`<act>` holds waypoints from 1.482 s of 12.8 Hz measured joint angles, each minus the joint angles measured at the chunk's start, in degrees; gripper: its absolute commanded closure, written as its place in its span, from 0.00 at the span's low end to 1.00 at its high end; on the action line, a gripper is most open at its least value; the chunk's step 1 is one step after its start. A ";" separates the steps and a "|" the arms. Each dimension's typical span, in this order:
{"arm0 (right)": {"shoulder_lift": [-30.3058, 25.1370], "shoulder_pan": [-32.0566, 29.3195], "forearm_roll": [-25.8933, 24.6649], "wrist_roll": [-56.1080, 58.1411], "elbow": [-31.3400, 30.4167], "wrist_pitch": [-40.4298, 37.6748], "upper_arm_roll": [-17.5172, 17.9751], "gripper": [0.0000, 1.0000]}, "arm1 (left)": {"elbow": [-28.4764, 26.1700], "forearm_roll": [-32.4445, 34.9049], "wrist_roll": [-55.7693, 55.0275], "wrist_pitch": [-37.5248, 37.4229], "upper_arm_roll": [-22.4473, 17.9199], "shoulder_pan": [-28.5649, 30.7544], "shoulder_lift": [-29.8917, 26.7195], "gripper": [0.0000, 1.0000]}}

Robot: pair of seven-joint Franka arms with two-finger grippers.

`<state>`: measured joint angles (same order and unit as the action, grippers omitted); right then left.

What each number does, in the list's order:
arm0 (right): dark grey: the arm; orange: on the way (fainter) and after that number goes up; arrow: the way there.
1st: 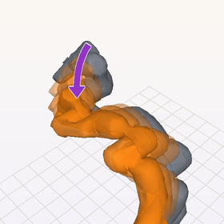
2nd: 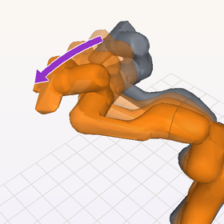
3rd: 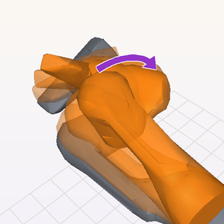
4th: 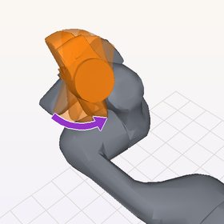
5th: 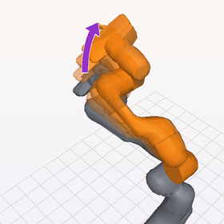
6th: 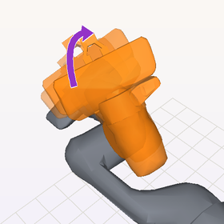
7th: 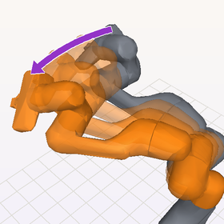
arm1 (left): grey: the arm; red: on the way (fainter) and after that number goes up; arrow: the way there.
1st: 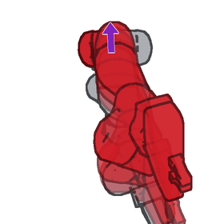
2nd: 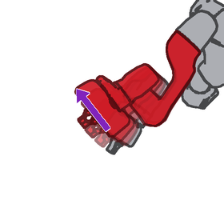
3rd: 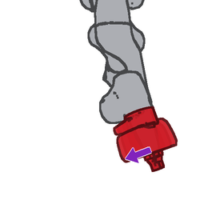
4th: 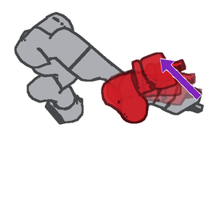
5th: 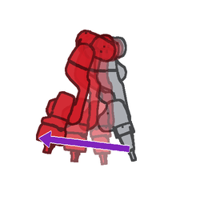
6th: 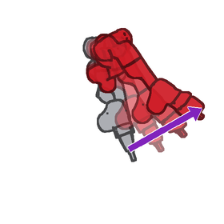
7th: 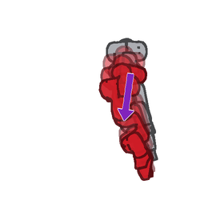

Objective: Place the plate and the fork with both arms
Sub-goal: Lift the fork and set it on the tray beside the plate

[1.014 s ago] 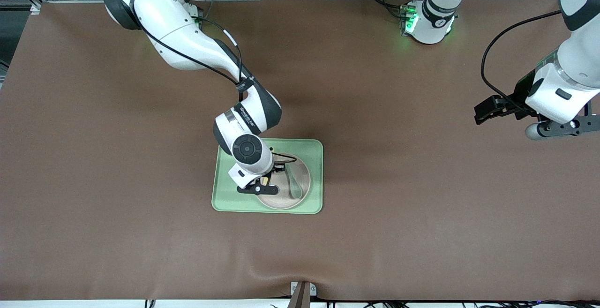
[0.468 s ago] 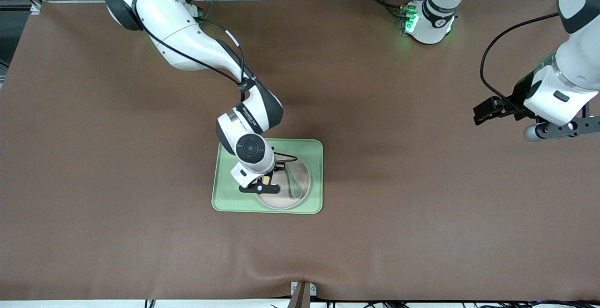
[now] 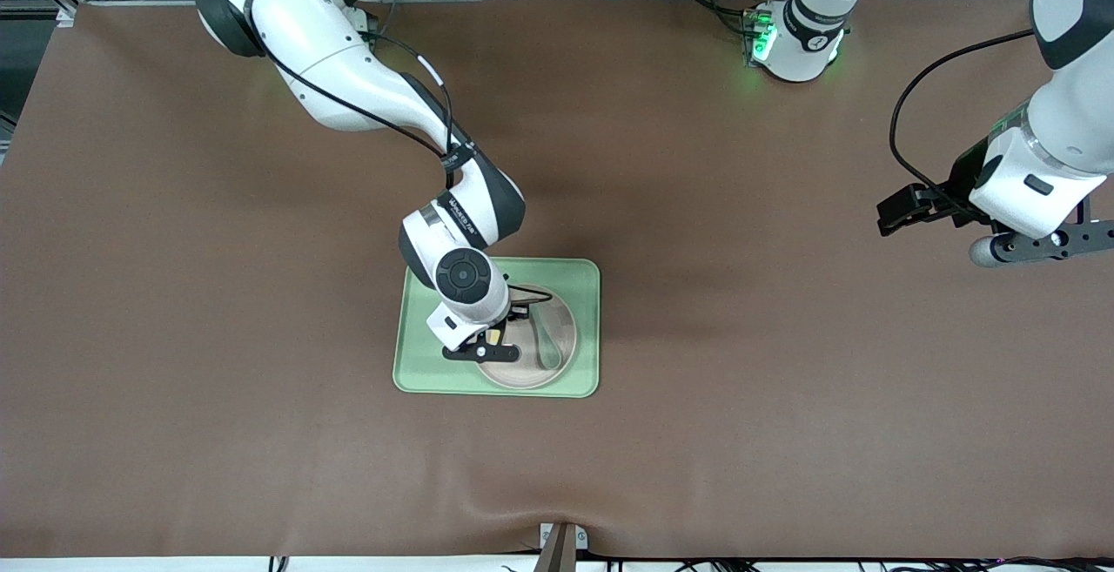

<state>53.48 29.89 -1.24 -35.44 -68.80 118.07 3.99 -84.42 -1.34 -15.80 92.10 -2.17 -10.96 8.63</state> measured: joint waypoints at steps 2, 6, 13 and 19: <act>-0.33 -0.61 0.01 0.00 0.95 -1.84 -0.06 1.00 | 0.00 0.00 0.00 0.05 0.00 0.00 0.00 0.00; -1.00 -4.86 0.00 3.91 2.07 -3.47 -0.33 1.00 | 0.00 0.00 -0.15 0.08 -0.01 0.02 0.03 0.00; -0.97 -8.10 0.00 8.26 -2.15 -1.60 -0.42 0.93 | 0.00 0.00 -0.19 0.93 -0.10 0.11 0.11 0.00; -2.37 -8.04 0.00 8.23 -4.35 -1.64 -0.42 0.00 | -0.01 0.00 -0.24 1.50 -0.17 0.19 0.39 0.00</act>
<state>51.11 21.85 -1.25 -27.21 -73.15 116.44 3.57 -84.43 -1.34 -16.04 93.59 -2.34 -10.77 9.01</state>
